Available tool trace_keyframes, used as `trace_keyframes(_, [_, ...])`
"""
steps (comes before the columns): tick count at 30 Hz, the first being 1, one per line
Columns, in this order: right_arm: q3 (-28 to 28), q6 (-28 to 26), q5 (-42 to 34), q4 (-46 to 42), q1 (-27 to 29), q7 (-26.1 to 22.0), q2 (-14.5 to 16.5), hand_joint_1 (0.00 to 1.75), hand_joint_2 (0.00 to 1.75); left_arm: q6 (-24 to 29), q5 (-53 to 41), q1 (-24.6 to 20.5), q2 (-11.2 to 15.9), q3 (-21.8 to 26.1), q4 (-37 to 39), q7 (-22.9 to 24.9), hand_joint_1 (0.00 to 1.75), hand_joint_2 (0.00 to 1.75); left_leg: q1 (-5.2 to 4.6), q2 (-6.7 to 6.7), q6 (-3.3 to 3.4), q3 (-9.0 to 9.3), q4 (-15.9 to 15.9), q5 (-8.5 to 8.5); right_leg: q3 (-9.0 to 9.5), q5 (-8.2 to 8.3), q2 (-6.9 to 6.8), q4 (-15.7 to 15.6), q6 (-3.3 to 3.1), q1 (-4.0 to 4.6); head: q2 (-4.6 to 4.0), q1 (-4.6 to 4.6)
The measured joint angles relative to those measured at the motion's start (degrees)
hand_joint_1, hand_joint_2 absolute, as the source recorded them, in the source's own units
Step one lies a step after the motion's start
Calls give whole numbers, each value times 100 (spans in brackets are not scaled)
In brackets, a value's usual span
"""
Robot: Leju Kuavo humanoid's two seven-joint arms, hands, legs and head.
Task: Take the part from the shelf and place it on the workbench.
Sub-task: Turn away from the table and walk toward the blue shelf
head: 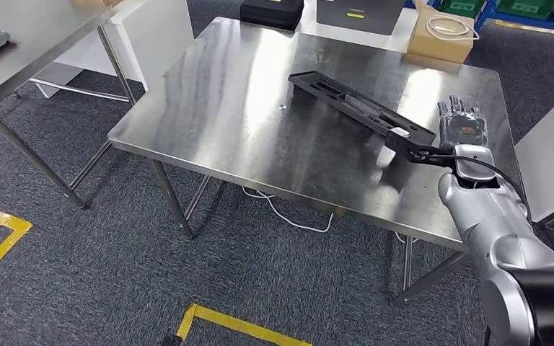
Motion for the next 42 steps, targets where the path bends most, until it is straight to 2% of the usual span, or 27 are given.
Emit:
trace_keyframes(2, [1, 0, 1, 4, -9, 0, 14, 0, 175, 0, 0, 13, 4, 0, 0, 2, 0, 0, 12, -9, -51, -52, -10, 9, -67, 156, -24, 7, -57, -65, 0, 0])
trace_keyframes(3, [2, 0, 1, 5, -14, 0, 25, 0, 175, 0, 0, 20, 7, 0, 0, 3, 0, 0, 30, -10, -92, -127, 134, -157, -117, 241, -42, 4, -92, -97, 0, -1])
trace_keyframes(5, [2, 0, 2, 5, -25, 0, 46, 0, 175, 0, 0, 28, 12, 1, 0, 3, 0, 0, 94, 2, -196, -346, 796, -734, -267, 386, -66, 9, -152, -118, 0, -7])
trace_keyframes(7, [2, 0, 2, 5, -25, 0, 55, 0, 175, 0, 0, 30, 16, -1, 0, 3, 0, 0, 177, 28, -297, -466, 1528, -1146, -450, 524, -75, 18, -141, -125, 0, -6])
trace_keyframes(8, [2, 0, 2, 5, -24, 0, 55, 0, 175, 0, 0, 31, 18, -1, 0, 3, 0, 0, 221, 49, -340, -388, 1663, -1195, -538, 584, -77, 28, -117, -135, 0, -7])
trace_keyframes(9, [2, 0, 2, 4, -25, 0, 55, 0, 175, 0, 0, 31, 19, -1, 0, 3, 0, 0, 271, 71, -384, -182, 1593, -1176, -627, 641, -79, 46, -86, -154, 0, -6])
trace_keyframes(11, [2, 0, 2, -2, -55, 0, 52, 0, 175, 0, 0, 14, 17, -2, -1, 3, 0, 0, 350, 85, -471, 413, 1003, -1215, -776, 727, -80, 96, -5, -191, 0, -12])
trace_keyframes(12, [2, 0, 2, -11, -86, 1, 51, 0, 175, -1, 0, 1, 13, -2, -1, 1, 0, 0, 359, 69, -481, 624, 751, -1234, -844, 762, -76, 118, 40, -199, 0, -7])
trace_keyframes(14, [3, 0, 2, -29, -159, 3, 56, 0, 175, -4, 0, -26, 4, -3, -2, -4, 0, 0, 324, 25, -399, 734, 543, -1335, -941, 798, -67, 140, 128, -175, 0, -1])
trace_keyframes(17, [4, 1, 3, -19, -175, 8, 47, 0, 175, -5, 0, -22, 7, -3, -1, -5, 0, 0, 272, 27, -166, 681, 487, -1215, -998, 797, -60, 166, 224, -158, 0, 28])
trace_keyframes(18, [5, 3, 3, -10, -164, 8, 39, 0, 175, -4, 0, -18, 8, -3, -1, -5, 0, 0, 259, 41, -99, 635, 467, -1150, -1059, 667, -57, 297, 210, -163, 0, 35])
trace_keyframes(20, [7, 6, 2, 5, -149, 9, 28, 0, 175, -3, 0, -16, 9, -2, -1, -4, 0, 0, 222, 66, 4, 489, 450, -1013, -1266, 155, -52, 878, 104, -172, 0, 47])
trace_keyframes(22, [8, 7, 3, 15, -126, 9, 28, 0, 175, -3, 0, -15, 9, -1, 0, -4, 0, 0, 181, 74, 53, 318, 455, -886, -1409, -308, -49, 1557, 31, -147, 0, 52])
trace_keyframes(23, [9, 7, 3, 20, -110, 9, 30, 0, 175, -5, 0, -14, 9, -1, 0, -4, 0, 0, 159, 76, 67, 240, 458, -824, -1366, -395, -46, 1720, 31, -123, 0, 51])
trace_keyframes(24, [10, 8, 3, 23, -100, 9, 32, 0, 175, -8, 0, -13, 8, -1, 0, -3, 0, 0, 135, 76, 77, 168, 459, -763, -1212, -385, -42, 1683, 40, -86, 0, 53])
trace_keyframes(25, [11, 7, 3, 25, -104, 9, 37, 0, 175, -10, 0, -14, 6, -1, 0, -3, 0, 0, 109, 75, 83, 105, 460, -703, -958, -321, -38, 1450, 35, -42, 0, 52])
trace_keyframes(27, [14, 7, 2, 15, -165, 9, 51, 0, 175, -14, 1, -18, -12, -1, -1, -1, 0, 0, 61, 76, 80, 1, 463, -579, -319, -249, -33, 711, -52, 79, 0, 45])
trace_keyframes(28, [15, 7, 3, 7, -200, 9, 57, 0, 175, -15, 1, -21, -21, 0, -1, 0, 0, 0, 43, 78, 66, -25, 452, -512, -120, -229, -36, 421, -95, 125, 0, 42])
trace_keyframes(30, [16, 7, 5, -4, -232, 9, 62, 0, 175, -15, 2, -20, -29, 1, -1, 2, 0, 0, 39, 82, 17, -30, 388, -369, -17, -173, -41, 176, -140, 183, 0, 42])
trace_keyframes(32, [18, 8, 8, 4, -219, 9, 72, 0, 175, -15, 2, -5, -26, 1, 0, 3, 0, 0, 58, 76, -54, -37, 312, -305, -70, -15, -56, 107, -193, 128, 0, 51])
trace_keyframes(33, [19, 9, 8, 6, -217, 9, 88, 0, 175, -14, 2, 5, -22, 1, 0, 3, 0, 0, 69, 68, -95, -65, 355, -433, -112, 76, -68, 68, -239, 88, 0, 48])
trace_keyframes(35, [20, 11, 10, 9, -224, 10, 123, 0, 175, -13, 2, 17, -12, 1, 0, 3, 0, 0, 110, 54, -194, -171, 749, -1003, -222, 263, -88, 23, -302, 6, 0, 40])
trace_keyframes(36, [21, 11, 11, 9, -224, 11, 137, 0, 175, -14, 2, 20, -8, 0, 0, 3, 0, 0, 142, 55, -254, -223, 1077, -1312, -307, 341, -87, 22, -314, -11, 0, 34])
trace_keyframes(37, [21, 11, 13, 10, -217, 11, 144, 0, 175, -14, 2, 20, -5, 0, 0, 3, 0, 0, 184, 58, -319, -258, 1410, -1502, -384, 412, -90, 27, -298, -30, 0, 32])
trace_keyframes(38, [21, 11, 14, 11, -203, 11, 147, 0, 175, -15, 2, 22, -1, 1, 0, 3, 0, 0, 233, 67, -385, -247, 1672, -1554, -475, 476, -93, 35, -267, -50, 0, 31])
trace_keyframes(40, [21, 11, 15, 19, -166, 11, 146, 0, 175, -15, 2, 26, 6, 1, 0, 3, 0, 0, 343, 90, -511, 11, 1725, -1345, -646, 576, -104, 72, -188, -109, 0, 29])
trace_keyframes(42, [21, 10, 15, 22, -154, 11, 144, 0, 175, -16, 2, 20, 10, 1, 0, 3, 0, 0, 421, 107, -622, 541, 1182, -1276, -808, 643, -110, 156, -102, -156, 0, 16])
